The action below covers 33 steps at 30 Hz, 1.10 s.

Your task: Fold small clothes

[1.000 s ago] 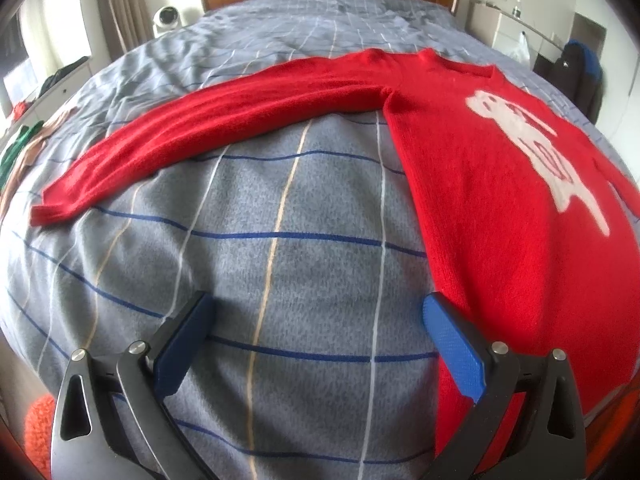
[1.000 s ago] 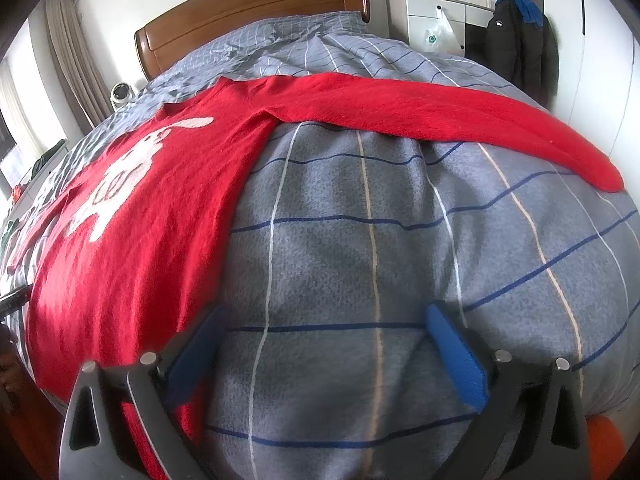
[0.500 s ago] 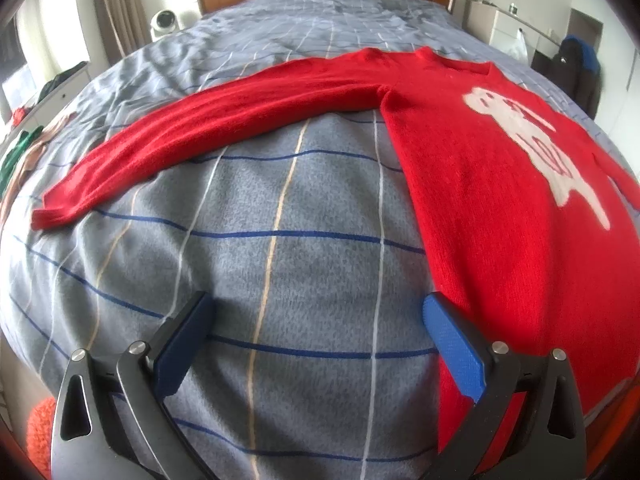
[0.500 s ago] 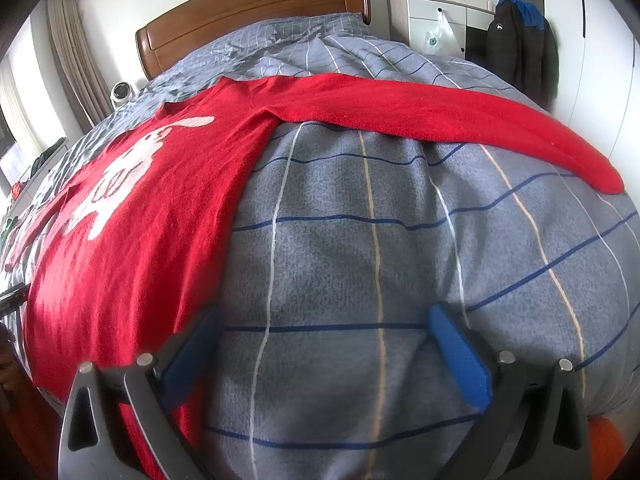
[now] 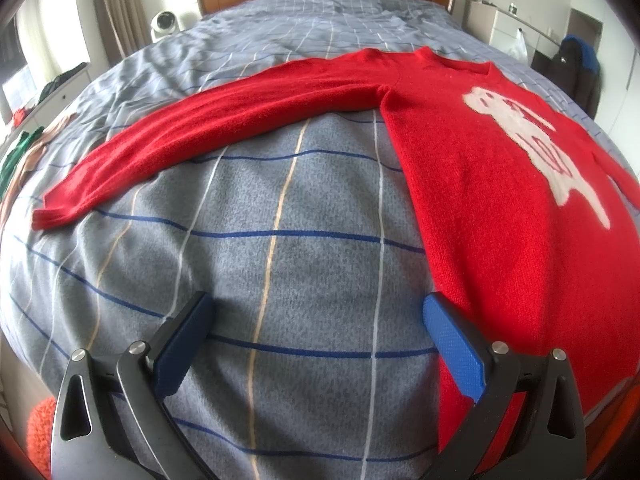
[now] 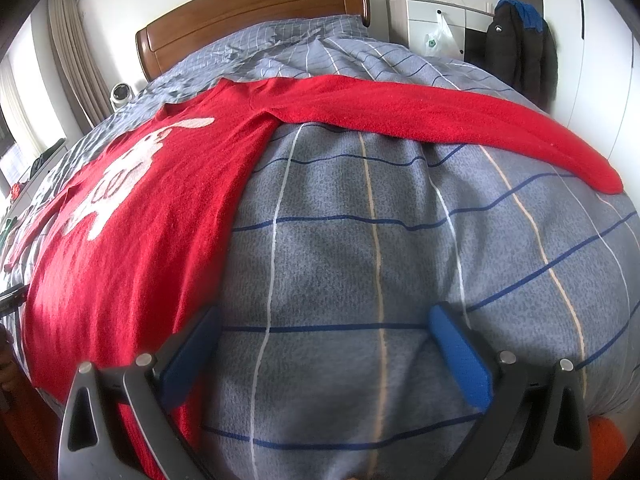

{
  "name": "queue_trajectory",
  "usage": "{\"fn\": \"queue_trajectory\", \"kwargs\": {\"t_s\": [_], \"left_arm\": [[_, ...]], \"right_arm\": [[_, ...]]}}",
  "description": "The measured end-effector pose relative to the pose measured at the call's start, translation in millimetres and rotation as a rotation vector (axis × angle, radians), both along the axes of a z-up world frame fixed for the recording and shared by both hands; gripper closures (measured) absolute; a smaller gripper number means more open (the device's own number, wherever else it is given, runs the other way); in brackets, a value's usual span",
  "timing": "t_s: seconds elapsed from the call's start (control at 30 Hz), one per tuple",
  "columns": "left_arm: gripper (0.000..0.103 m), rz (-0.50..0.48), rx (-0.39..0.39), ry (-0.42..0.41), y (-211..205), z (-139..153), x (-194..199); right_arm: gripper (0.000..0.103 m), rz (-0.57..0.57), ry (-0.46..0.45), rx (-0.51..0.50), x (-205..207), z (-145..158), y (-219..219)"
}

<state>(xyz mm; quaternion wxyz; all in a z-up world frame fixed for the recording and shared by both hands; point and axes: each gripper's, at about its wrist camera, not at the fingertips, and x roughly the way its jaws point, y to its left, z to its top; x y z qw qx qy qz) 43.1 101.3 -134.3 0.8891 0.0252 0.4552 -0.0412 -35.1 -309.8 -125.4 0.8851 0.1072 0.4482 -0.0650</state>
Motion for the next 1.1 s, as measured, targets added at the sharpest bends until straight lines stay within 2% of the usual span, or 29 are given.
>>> {"fn": "queue_trajectory", "kwargs": {"t_s": [1.1], "left_arm": [[0.0,-0.001,0.006,-0.008,1.3,1.7,-0.4]], "right_arm": [[0.0,-0.007,-0.009,-0.022,2.7,-1.9,2.7]]}}
